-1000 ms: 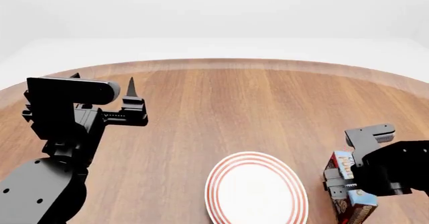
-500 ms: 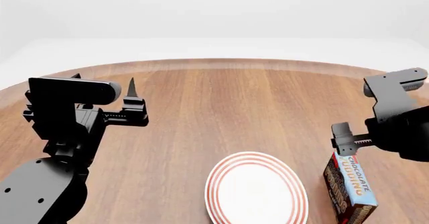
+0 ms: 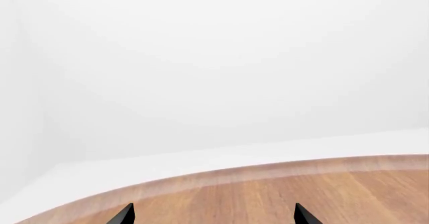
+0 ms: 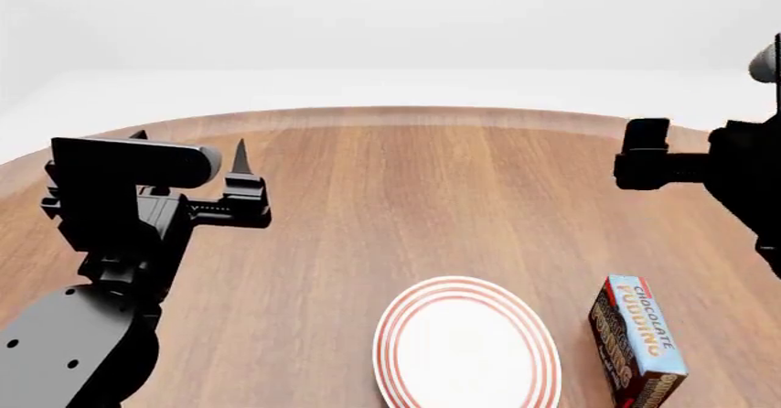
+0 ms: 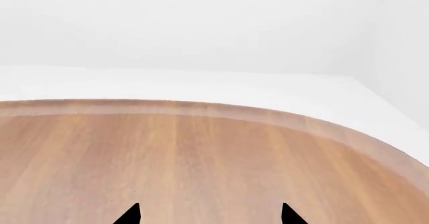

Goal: Put the chocolate pudding to the right of the plate.

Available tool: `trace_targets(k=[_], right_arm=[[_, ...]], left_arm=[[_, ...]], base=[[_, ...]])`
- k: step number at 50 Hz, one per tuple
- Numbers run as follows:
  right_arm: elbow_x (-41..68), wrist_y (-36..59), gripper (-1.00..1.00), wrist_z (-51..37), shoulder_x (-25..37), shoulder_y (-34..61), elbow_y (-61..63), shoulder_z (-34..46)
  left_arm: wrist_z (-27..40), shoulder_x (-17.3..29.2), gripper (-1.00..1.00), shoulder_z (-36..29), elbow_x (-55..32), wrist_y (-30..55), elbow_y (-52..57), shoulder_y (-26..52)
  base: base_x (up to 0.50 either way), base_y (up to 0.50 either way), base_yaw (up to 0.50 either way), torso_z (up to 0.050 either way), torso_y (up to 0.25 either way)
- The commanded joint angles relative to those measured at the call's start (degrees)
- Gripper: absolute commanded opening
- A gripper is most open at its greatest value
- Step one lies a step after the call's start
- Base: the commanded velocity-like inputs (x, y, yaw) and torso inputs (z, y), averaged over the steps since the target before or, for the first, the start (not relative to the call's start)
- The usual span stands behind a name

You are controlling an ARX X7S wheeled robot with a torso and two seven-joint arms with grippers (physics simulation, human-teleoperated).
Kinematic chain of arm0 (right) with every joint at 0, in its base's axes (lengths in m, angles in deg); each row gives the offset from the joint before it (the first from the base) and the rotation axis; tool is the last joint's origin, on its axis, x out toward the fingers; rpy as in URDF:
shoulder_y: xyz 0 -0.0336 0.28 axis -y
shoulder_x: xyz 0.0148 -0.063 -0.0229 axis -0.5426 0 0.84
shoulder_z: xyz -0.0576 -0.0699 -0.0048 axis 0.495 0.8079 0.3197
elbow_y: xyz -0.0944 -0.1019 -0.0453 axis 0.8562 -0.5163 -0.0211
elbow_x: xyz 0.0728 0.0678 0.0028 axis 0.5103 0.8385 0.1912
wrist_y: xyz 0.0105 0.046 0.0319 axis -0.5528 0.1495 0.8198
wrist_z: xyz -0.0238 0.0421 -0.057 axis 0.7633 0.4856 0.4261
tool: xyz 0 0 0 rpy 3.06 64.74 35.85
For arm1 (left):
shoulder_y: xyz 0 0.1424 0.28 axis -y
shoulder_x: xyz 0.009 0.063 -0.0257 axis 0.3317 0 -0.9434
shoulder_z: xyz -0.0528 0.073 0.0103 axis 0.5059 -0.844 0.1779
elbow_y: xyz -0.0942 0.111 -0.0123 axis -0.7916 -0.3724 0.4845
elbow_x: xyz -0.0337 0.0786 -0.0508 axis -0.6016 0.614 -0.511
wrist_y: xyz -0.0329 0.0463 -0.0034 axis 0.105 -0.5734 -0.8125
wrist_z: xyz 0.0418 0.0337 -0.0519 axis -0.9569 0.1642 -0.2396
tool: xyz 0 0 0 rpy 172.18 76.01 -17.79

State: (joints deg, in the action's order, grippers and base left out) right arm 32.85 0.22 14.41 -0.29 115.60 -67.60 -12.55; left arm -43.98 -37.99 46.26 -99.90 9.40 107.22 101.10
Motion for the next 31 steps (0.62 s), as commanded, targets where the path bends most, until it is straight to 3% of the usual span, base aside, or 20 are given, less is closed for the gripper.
trace_targets(k=[1, 9, 19, 31], right_arm=[[-2.50, -8.50, 1.00, 2.36, 1.50, -3.77, 9.93, -6.15], [-5.50, -11.89, 1.00, 5.93, 1.01, -7.07, 12.31, -7.40], [-6.01, -12.04, 1.00, 7.45, 0.68, -5.83, 14.55, -6.99], [-7.25, -12.64, 1.00, 8.81, 0.33, -6.44, 15.07, -6.56]], left_arm=[[0.40, 0.16, 1.00, 0.01, -0.56, 0.92, 0.64, 0.62], [1.04, 0.00, 1.00, 0.29, -1.67, 3.39, 2.30, 2.68], [3.31, -1.47, 1.00, -0.47, -5.87, 16.17, 8.15, 15.72], [3.96, -1.51, 1.00, -0.66, -6.64, 16.97, 9.06, 16.92]], base=[[0.00, 0.00, 0.00, 0.000, 0.000], [0.00, 0.00, 0.00, 0.000, 0.000], [0.00, 0.00, 0.00, 0.000, 0.000], [0.00, 0.00, 0.00, 0.000, 0.000]])
